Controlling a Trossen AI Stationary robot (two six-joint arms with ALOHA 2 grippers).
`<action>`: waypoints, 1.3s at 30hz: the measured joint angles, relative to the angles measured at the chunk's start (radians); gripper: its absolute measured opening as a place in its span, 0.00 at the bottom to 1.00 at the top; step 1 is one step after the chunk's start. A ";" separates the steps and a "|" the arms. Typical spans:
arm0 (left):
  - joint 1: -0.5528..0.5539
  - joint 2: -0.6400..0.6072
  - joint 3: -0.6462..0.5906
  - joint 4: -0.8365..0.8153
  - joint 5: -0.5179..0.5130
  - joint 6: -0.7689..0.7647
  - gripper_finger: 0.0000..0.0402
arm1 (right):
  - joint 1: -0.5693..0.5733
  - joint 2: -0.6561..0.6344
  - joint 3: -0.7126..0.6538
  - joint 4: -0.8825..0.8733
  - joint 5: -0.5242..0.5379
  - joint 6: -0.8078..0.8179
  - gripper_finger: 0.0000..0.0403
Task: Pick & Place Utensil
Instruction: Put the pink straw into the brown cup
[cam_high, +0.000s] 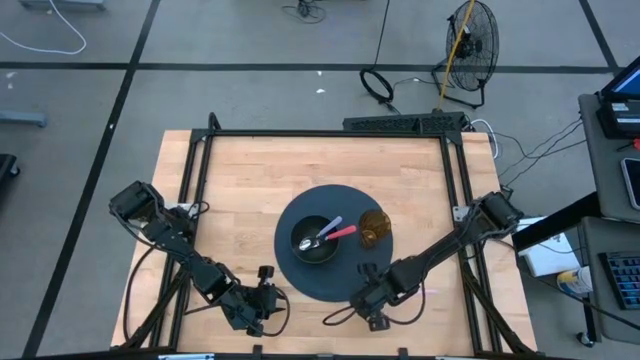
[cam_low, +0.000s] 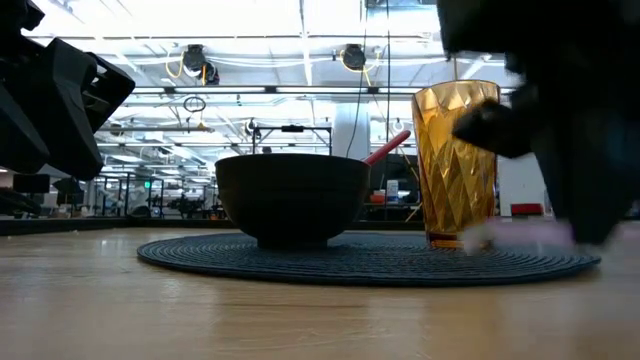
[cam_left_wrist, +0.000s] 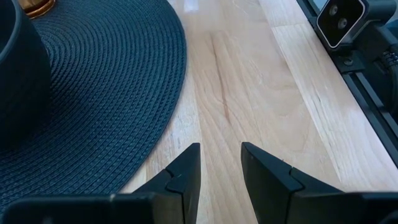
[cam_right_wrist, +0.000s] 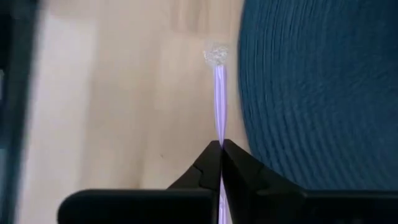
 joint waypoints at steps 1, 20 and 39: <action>0.000 0.000 0.000 0.000 0.000 0.000 0.30 | 0.000 -0.013 0.000 0.000 -0.001 -0.005 0.00; 0.000 0.000 0.000 0.001 0.000 0.007 0.30 | -0.005 -0.415 0.002 0.071 0.137 -0.222 0.01; 0.000 0.000 0.000 0.002 0.000 0.009 0.30 | -0.035 -0.631 0.003 0.355 0.349 -0.535 0.01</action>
